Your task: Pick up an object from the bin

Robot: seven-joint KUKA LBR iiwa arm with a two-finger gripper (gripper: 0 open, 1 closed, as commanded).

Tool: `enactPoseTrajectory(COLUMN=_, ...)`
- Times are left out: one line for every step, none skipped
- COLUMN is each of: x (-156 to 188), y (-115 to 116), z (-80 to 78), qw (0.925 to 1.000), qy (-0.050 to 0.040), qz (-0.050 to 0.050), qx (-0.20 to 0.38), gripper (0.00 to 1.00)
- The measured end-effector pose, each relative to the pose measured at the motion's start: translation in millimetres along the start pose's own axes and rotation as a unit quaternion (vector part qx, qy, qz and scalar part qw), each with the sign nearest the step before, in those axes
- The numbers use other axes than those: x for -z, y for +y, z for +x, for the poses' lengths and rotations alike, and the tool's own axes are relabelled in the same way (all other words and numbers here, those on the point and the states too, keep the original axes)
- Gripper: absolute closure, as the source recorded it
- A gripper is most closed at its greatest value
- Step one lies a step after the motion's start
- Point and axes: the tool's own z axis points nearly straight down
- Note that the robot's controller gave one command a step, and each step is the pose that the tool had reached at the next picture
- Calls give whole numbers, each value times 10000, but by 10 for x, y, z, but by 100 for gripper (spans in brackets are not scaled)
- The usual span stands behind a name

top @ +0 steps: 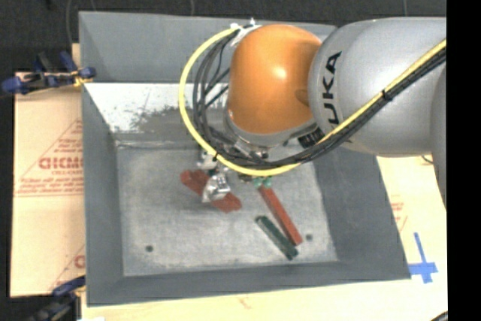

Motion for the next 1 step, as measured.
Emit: enactPoseTrajectory(x=-4, y=0, z=3, qw=10000, qy=5, qz=1, qx=0, gripper=100)
